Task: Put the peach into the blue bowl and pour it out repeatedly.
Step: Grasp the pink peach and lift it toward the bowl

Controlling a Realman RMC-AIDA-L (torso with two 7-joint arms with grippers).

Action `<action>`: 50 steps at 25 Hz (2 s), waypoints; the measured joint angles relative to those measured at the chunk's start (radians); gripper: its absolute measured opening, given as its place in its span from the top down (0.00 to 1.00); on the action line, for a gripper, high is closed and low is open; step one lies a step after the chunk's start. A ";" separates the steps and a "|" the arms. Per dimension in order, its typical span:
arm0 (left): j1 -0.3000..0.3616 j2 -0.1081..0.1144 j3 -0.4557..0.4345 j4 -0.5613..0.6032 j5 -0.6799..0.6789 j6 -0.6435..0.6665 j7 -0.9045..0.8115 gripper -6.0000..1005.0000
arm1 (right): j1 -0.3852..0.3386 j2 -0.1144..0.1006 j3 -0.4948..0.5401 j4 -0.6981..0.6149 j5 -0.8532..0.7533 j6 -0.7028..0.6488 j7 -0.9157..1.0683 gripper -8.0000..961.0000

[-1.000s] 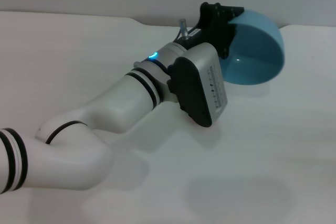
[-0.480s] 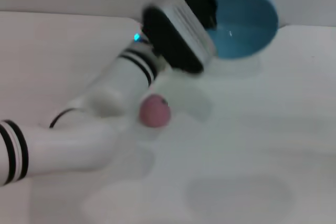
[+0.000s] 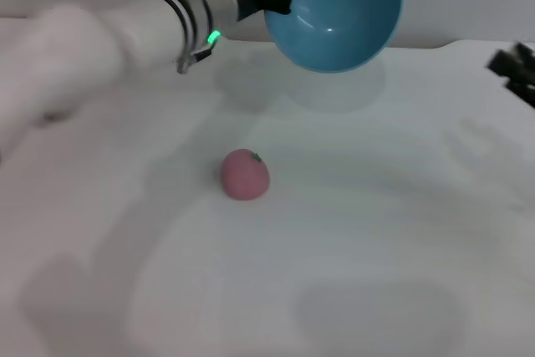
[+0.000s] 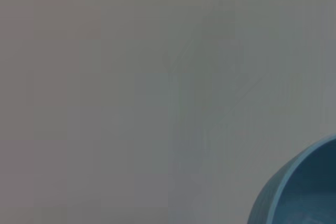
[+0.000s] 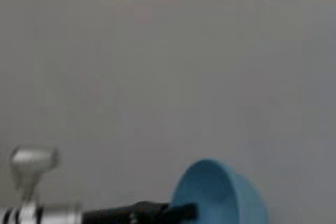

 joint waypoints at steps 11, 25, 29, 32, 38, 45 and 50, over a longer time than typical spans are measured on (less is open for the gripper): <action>0.050 0.020 -0.562 0.013 0.049 0.516 -0.088 0.99 | 0.174 0.007 -0.342 0.051 -0.001 0.217 -0.065 0.38; 0.088 0.067 -0.675 0.075 0.385 0.721 -0.388 0.99 | 0.437 0.023 -0.671 0.193 -0.008 0.574 0.084 0.38; 0.099 0.070 -0.724 0.075 0.421 0.747 -0.396 0.99 | 0.444 0.024 -0.683 0.220 0.026 0.570 0.077 0.38; 0.096 0.074 -0.746 0.081 0.480 0.807 -0.412 0.99 | 0.446 0.024 -0.698 0.246 0.033 0.576 0.074 0.38; 0.073 0.089 -0.748 0.117 0.558 1.021 -0.411 0.99 | 0.455 0.023 -0.702 0.287 0.036 0.596 0.073 0.38; 0.074 0.071 -0.739 0.184 0.566 1.133 -0.408 0.99 | 0.540 0.023 -0.685 0.433 0.126 0.625 -0.116 0.38; 0.069 0.060 -0.743 0.194 0.566 1.138 -0.408 0.99 | 0.571 0.023 -0.672 0.473 0.136 0.646 -0.143 0.38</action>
